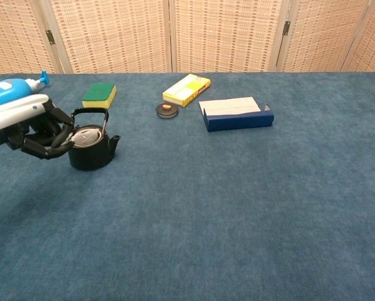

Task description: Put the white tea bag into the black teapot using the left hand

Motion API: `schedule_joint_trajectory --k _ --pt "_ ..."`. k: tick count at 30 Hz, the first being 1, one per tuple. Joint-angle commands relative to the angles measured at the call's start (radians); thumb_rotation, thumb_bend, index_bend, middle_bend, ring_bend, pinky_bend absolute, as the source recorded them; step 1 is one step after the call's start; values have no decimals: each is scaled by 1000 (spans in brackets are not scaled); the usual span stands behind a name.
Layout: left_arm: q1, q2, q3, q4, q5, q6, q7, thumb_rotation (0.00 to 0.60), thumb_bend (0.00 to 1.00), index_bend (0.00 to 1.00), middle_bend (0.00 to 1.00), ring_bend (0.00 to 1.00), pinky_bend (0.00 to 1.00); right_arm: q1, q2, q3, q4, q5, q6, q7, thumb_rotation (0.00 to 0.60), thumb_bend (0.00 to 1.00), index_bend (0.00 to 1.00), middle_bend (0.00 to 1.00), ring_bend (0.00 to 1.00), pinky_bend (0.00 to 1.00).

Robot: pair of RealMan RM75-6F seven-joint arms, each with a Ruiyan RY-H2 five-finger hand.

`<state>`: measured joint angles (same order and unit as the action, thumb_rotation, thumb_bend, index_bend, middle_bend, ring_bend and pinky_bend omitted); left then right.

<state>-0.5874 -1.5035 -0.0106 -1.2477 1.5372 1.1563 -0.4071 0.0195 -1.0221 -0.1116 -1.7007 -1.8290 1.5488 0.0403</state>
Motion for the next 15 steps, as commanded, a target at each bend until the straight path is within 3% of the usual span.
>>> schedule_joint_trajectory --k 1,15 --pt "15 -16 17 14 13 9 -12 600 633 699 1000 1000 1000 0 0 -2 2 -4 2 1 600 306 0 0 0 0" --pt "55 -65 55 63 34 13 -47 600 617 654 1000 1000 1000 -5 -5 -10 4 -19 12 -11 600 305 0 0 0 0"
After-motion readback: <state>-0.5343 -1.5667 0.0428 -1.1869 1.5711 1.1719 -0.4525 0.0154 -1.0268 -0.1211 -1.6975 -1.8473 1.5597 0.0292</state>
